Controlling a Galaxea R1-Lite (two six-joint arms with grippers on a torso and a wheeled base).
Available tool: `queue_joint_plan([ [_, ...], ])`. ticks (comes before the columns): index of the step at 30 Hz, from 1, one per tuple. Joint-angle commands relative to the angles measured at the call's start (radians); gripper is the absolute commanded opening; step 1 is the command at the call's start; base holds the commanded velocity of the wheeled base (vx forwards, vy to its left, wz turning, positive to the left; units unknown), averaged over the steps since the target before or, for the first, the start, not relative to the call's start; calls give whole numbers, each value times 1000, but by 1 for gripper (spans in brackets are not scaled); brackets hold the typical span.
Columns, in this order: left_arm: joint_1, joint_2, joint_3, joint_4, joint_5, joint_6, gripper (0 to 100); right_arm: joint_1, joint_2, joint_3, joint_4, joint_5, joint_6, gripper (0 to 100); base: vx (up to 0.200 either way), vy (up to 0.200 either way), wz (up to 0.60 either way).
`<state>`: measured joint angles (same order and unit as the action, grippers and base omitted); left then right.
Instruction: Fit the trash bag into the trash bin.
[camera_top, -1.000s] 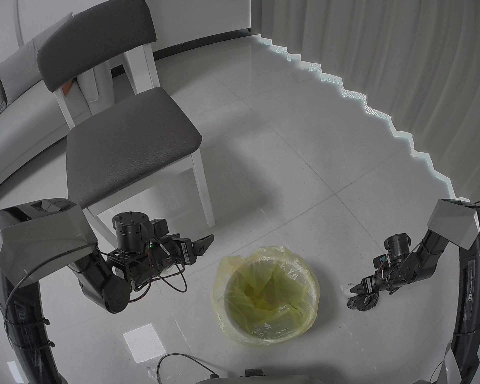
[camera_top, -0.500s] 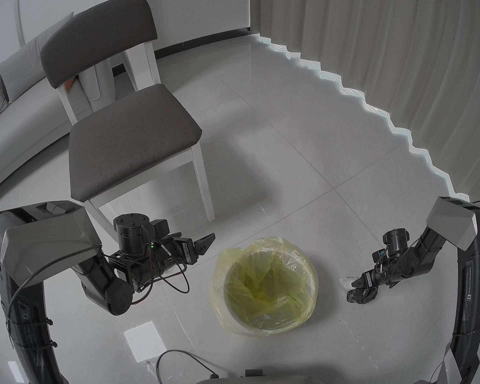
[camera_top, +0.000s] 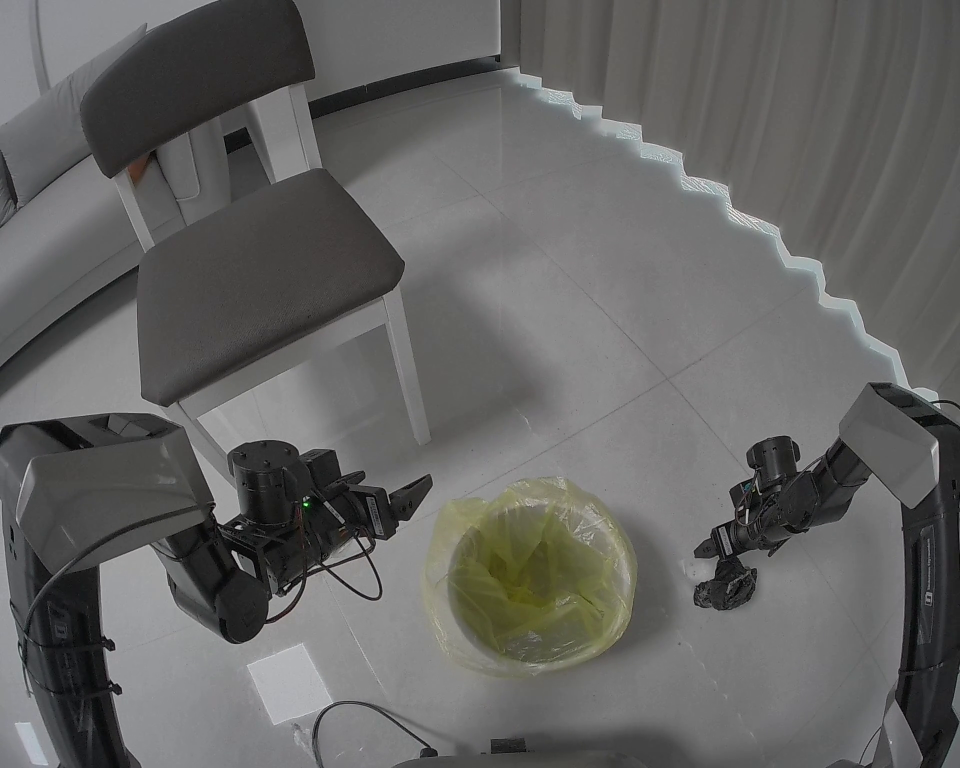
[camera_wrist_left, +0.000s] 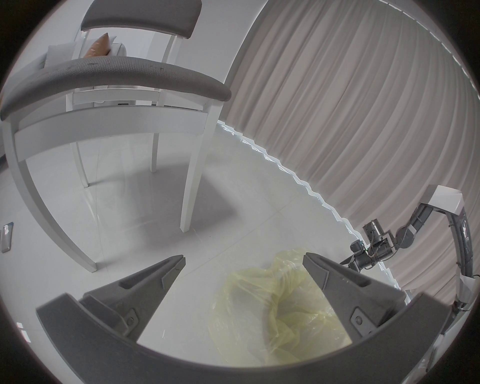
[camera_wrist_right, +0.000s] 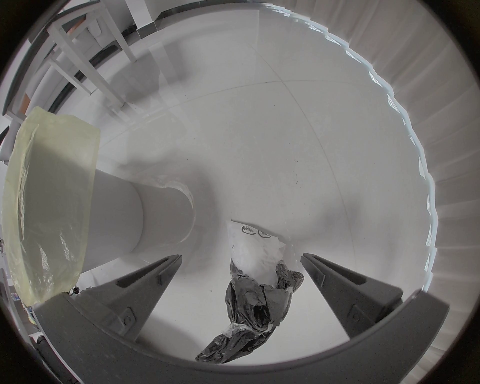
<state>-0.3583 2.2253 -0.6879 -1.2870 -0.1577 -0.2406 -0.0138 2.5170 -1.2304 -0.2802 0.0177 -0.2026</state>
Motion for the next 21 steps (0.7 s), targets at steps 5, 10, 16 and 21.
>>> queue_joint_plan([
  [5,1,39,13,-64,-5,-5,100,-6,14,-32,6,-2,-8,100,-200,0,0],
  [10,1,60,21,-107,-2,-5,100,-5,37,-101,15,-4,-6,100,0,0,0],
  [16,4,70,16,-109,1,-5,100,-3,69,-202,122,-4,-9,100,0,0,0],
  [21,1,73,11,-109,3,-5,100,-6,109,-362,317,-4,-15,100,0,0,0],
])
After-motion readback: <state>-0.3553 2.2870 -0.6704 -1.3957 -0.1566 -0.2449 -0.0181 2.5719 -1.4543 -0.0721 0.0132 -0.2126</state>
